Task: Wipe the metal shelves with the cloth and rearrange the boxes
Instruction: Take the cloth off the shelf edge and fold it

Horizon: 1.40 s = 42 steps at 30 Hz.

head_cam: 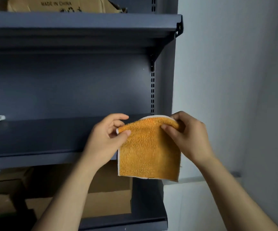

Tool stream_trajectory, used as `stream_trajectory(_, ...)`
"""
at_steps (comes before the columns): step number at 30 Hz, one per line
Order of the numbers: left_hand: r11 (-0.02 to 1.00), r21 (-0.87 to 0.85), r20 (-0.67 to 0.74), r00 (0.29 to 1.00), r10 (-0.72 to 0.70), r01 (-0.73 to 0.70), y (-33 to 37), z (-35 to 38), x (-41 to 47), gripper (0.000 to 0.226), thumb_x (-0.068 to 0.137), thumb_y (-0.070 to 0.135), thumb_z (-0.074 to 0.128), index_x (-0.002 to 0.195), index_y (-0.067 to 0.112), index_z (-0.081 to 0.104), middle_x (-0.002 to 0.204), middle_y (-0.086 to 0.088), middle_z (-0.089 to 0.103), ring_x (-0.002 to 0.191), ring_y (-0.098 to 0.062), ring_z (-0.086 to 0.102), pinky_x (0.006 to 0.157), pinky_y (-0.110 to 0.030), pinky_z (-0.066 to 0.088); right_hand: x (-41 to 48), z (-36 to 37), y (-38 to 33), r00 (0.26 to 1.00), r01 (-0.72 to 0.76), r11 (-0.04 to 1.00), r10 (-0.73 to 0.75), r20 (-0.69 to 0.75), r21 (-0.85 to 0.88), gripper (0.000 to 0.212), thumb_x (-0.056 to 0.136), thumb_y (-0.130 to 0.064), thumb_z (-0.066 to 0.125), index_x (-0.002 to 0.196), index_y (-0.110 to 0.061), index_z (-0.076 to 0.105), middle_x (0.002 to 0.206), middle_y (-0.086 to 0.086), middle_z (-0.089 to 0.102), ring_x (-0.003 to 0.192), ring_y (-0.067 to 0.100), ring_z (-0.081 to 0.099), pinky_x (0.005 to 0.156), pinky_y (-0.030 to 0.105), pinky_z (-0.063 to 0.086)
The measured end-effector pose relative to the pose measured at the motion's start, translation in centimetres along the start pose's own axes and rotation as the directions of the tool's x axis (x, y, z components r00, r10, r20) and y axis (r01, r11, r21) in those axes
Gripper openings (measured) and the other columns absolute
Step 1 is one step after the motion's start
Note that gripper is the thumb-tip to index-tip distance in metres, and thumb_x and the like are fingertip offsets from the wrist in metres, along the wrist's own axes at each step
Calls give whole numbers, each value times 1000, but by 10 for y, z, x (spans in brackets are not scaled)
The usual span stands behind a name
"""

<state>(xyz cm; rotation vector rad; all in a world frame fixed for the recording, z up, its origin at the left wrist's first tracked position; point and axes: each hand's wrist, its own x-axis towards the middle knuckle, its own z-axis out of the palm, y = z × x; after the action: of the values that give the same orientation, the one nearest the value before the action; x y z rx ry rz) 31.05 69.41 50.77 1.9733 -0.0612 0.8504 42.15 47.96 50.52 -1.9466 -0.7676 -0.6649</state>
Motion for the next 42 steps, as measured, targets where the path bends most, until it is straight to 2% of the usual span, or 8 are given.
stream_trajectory(5, 992, -125, 95, 995, -19, 31, 47, -16, -30, 25, 93, 7, 67, 105, 29, 72, 100, 9, 75, 97, -9, 71, 81, -29, 58, -37, -53, -48, 1000, 2, 997, 0, -27, 80, 18, 86, -35, 79, 86, -26, 63, 74, -13, 62, 72, 1, 56, 61, 12, 42)
stream_trajectory(13, 959, -284, 159, 986, 50, -3, 93, -58, -94, 13, 94, 11, 66, 100, 21, 73, 92, 3, 76, 91, -11, 72, 87, -35, 55, -122, -103, -132, 994, -6, 998, 13, -108, 69, 20, 85, -39, 78, 89, -23, 65, 75, 7, 62, 71, 25, 59, 65, 44, 51)
stream_trajectory(16, 915, -404, 157, 986, 65, 4, 103, -64, -126, 10, 92, 16, 66, 99, 20, 72, 91, -1, 75, 89, -13, 72, 81, -34, 53, -158, -112, -155, 990, 8, 999, -1, -143, 50, 19, 86, -38, 77, 87, -23, 66, 70, 1, 60, 65, 21, 56, 60, 35, 48)
stream_trajectory(22, 788, -615, 259, 952, 162, 33, 134, -39, -175, 21, 83, 27, 65, 100, 22, 76, 103, -6, 76, 102, -24, 71, 91, -42, 54, -231, -164, -188, 974, -55, 998, 58, -221, 20, 12, 88, -27, 75, 85, -20, 66, 65, -8, 54, 61, 3, 50, 59, 11, 39)
stream_trajectory(26, 720, -692, 383, 876, 293, 62, 163, 24, -209, 11, 88, 28, 76, 99, 26, 76, 102, -8, 75, 101, -27, 70, 92, -43, 53, -301, -230, -206, 922, -177, 978, 124, -367, -113, 12, 89, -16, 75, 84, -17, 65, 60, -17, 49, 57, 1, 47, 56, 6, 36)
stream_trajectory(29, 664, -743, 431, 818, 381, 82, 192, 77, -239, 14, 86, 31, 70, 96, 22, 74, 91, 0, 73, 86, -16, 66, 83, -34, 52, -351, -274, -220, 868, -270, 943, 151, -472, -194, 11, 89, -14, 75, 84, -15, 65, 59, -21, 51, 57, -1, 49, 57, 6, 37)
stream_trajectory(35, 546, -816, 518, 658, 547, 189, 263, 155, -306, 4, 88, 23, 70, 90, 20, 72, 85, 7, 72, 82, -5, 64, 75, -16, 49, -440, -356, -247, 749, -460, 828, 166, -642, -322, 11, 89, -15, 75, 85, -22, 67, 74, -9, 64, 67, 1, 57, 59, 8, 43)
stream_trajectory(42, 462, -815, 579, 470, 666, 349, 337, 223, -379, 14, 88, 13, 64, 100, 12, 71, 93, 2, 75, 92, -9, 70, 80, -18, 53, -527, -420, -274, 598, -550, 802, 185, -780, -232, 4, 86, -13, 73, 86, -16, 70, 76, 2, 66, 67, 3, 61, 58, 10, 48)
